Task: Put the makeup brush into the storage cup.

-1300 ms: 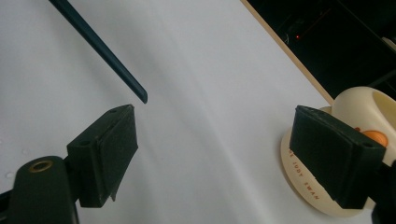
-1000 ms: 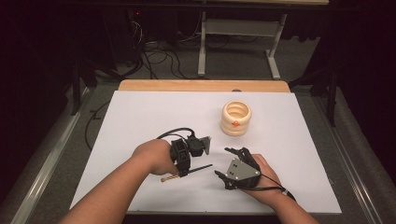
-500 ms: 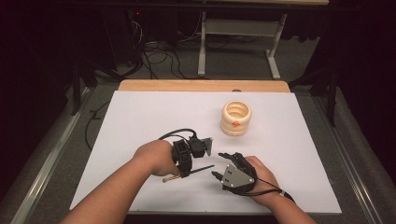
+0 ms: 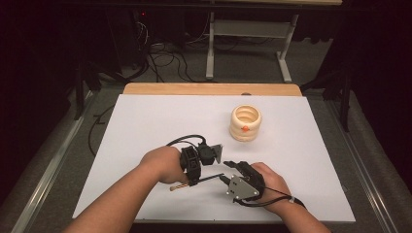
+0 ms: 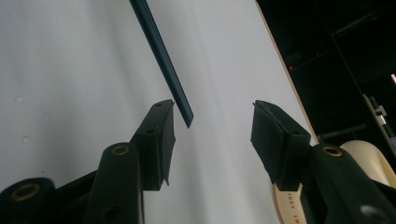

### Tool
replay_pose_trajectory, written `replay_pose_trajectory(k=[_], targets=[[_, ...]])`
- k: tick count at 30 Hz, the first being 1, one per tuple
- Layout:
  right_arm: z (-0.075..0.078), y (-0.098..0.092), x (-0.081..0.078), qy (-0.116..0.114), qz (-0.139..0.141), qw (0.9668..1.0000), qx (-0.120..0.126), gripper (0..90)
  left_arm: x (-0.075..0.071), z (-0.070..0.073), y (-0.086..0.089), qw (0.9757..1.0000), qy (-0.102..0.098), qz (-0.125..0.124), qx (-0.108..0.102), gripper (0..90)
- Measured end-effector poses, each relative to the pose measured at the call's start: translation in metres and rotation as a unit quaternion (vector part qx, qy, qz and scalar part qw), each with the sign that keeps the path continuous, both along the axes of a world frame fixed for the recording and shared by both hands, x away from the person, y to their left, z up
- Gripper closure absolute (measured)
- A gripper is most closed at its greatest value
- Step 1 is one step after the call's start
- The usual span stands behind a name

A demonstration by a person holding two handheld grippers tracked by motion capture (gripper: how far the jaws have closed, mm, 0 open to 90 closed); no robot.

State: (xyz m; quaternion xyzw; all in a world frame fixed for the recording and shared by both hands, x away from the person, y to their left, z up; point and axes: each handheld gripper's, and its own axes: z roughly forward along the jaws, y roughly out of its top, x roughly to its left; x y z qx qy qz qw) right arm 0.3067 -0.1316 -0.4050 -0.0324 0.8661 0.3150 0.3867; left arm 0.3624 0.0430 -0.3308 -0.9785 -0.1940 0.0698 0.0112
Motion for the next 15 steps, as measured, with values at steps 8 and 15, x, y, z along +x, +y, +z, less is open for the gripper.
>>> replay_pose_trajectory(k=[8, 15], targets=[[-0.0025, 0.0040, -0.0020, -0.026, 0.017, 0.9985, -0.046, 58.5, 0.0009, 0.0008, -0.0014, 1.0000, 0.002, 0.002, 0.001, 83.3], [-0.0025, 0.0089, -0.0053, -0.046, 0.031, 0.9962, -0.068, 62.8, 0.0013, 0.0007, -0.0009, 1.0000, 0.003, 0.005, 0.003, 83.3]])
